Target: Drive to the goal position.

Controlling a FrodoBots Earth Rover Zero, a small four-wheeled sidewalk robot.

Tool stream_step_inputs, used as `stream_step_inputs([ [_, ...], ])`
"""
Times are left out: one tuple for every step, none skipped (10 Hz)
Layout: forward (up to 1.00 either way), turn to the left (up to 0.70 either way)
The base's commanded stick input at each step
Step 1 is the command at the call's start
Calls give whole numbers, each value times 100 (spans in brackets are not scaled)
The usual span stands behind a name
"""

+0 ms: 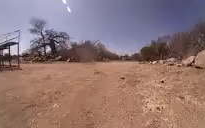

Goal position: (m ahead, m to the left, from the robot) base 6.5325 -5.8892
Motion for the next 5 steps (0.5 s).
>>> stream_step_inputs([
  [100, 0],
  [100, 0],
  [100, 0],
  [100, 0],
  [100, 0],
])
